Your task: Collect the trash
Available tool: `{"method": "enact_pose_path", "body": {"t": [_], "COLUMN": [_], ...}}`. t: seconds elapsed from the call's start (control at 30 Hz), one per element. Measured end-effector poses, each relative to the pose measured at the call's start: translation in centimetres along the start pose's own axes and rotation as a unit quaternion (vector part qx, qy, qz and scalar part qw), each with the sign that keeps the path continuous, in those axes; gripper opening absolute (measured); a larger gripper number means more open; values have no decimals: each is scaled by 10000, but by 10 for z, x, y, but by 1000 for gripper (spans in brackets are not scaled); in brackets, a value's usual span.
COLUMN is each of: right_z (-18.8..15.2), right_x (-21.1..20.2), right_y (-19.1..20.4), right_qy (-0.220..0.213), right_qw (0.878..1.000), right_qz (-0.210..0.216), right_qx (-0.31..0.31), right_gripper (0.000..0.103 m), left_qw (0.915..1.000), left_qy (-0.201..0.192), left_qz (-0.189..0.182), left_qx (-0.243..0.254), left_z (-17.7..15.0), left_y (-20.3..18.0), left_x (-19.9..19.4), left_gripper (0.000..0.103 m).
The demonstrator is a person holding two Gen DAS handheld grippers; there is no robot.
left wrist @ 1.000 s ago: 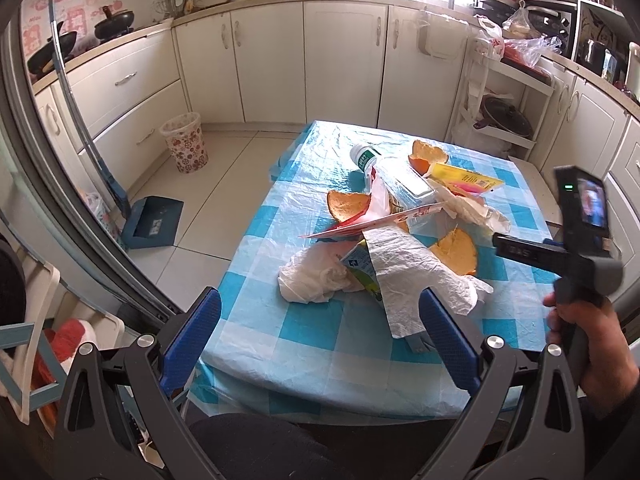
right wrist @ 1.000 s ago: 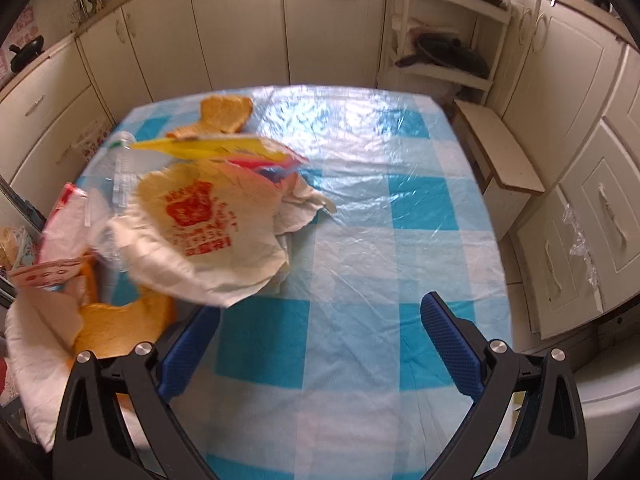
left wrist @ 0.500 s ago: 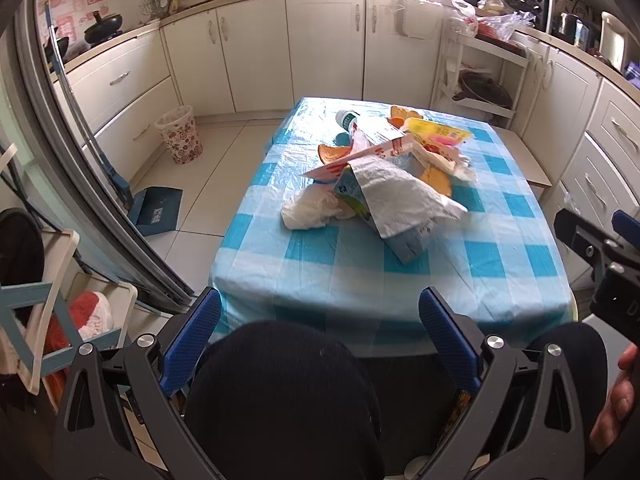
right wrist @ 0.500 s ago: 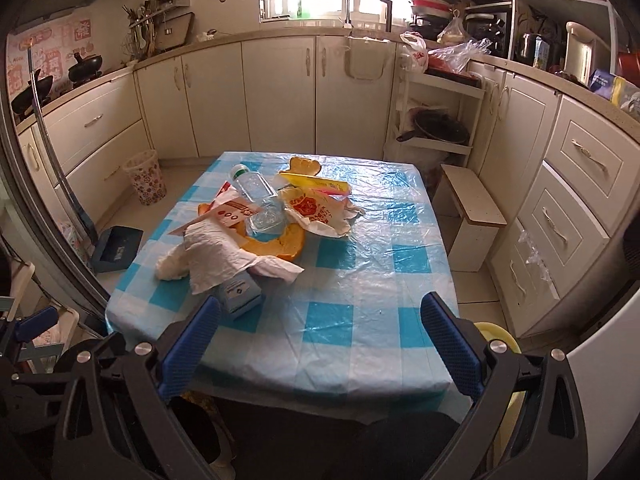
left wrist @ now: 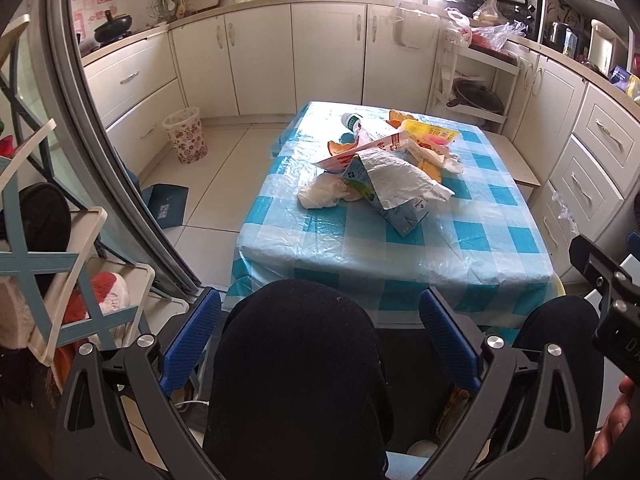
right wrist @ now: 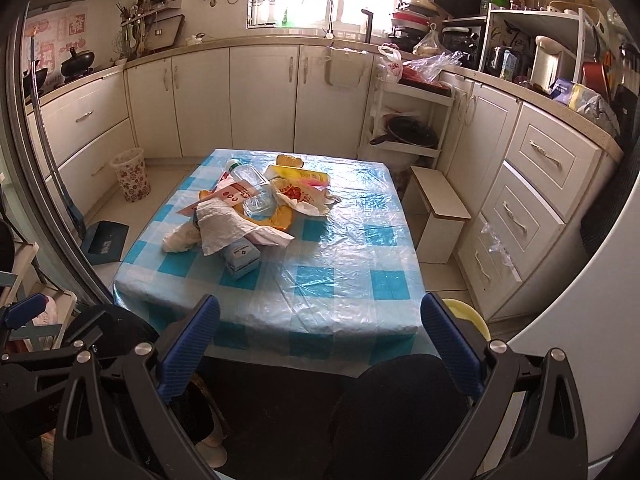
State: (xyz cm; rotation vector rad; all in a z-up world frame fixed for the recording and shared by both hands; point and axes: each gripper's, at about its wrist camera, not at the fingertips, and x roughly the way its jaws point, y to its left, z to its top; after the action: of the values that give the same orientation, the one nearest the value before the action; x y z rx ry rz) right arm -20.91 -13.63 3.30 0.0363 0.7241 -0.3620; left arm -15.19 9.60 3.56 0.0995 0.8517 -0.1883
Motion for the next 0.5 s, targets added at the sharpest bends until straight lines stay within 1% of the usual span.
{"method": "enact_pose_path", "body": {"t": [0.2,0.5], "right_z": [-2,-5], "right_x": [-11,-19], "right_y": [-2,-6], "right_qy": [-138,-221], "right_qw": [9997,9996], "right_qz": [-169,-155], "right_qx": [-70,-14], "right_gripper": [97,97], "left_qw": [9999,9997], "left_qy": [-120,-206], "left_qz": [-28,-27], "left_qx": [44,153], "left_z": [4,2], "left_y": [-3,-10], "left_x": [-14,-24], "left_gripper": [95,95]}}
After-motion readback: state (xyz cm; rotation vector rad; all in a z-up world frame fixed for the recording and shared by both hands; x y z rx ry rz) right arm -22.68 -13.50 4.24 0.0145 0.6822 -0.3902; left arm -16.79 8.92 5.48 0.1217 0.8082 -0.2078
